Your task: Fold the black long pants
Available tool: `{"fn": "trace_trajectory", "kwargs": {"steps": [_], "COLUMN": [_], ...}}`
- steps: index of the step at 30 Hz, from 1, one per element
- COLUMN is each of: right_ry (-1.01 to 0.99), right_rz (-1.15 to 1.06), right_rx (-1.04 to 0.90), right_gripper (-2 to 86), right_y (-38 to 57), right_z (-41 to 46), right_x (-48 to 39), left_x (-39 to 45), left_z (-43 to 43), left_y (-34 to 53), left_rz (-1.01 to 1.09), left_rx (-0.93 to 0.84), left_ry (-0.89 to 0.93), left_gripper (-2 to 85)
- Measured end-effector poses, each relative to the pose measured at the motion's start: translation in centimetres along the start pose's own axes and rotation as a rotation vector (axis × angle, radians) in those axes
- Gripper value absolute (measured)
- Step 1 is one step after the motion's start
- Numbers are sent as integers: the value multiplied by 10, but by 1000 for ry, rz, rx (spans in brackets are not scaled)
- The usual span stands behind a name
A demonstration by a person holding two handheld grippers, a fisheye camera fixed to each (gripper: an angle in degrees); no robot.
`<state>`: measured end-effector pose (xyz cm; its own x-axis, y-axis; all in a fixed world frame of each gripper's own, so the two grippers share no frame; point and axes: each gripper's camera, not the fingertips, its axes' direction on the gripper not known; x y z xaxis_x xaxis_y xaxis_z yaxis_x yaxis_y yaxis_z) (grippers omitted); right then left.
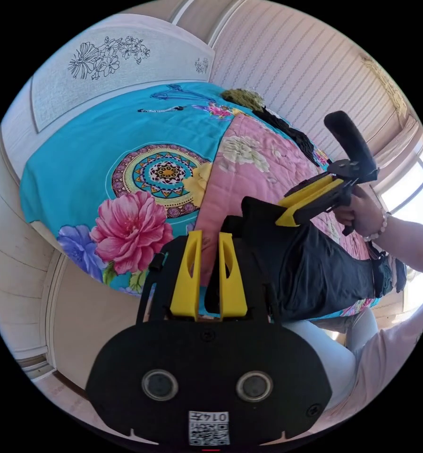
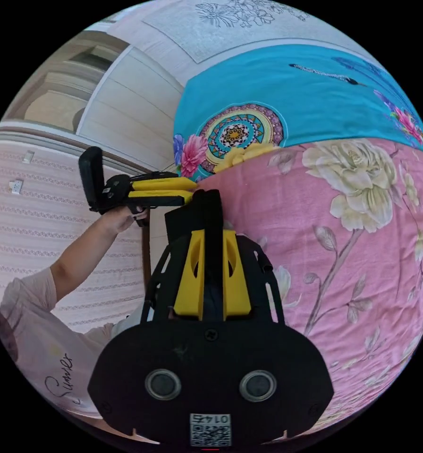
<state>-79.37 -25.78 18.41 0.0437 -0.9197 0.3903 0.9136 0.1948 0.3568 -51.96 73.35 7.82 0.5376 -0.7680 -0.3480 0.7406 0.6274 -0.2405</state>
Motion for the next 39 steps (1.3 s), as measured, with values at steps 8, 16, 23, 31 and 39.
{"fn": "trace_trajectory", "kwargs": {"steps": [8,16,23,31,39], "right_ry": [-275,-5,253,171,-39], "right_rz": [-410,-188,-179,-108,-79], "right_rx": [26,-97,-84,-151,-81], "right_gripper": [4,9,67,110,32], "right_y": [8,-59,-71,-57,-39], "right_z": [-8,44,56,65,36], "right_x": [-54,-41,-51,-16,4], "left_x": [-23,-42,-56,-91,-78], "left_z": [-27,-85,-109,-100,-78], "left_y": [-4,-4,30,118,142], "left_rz": [10,11,-21,-489,-675], "left_rx": [15,101,45,145,377], "left_ry": [1,-34,1,194,424], "left_gripper": [51,51,63,106,15]}}
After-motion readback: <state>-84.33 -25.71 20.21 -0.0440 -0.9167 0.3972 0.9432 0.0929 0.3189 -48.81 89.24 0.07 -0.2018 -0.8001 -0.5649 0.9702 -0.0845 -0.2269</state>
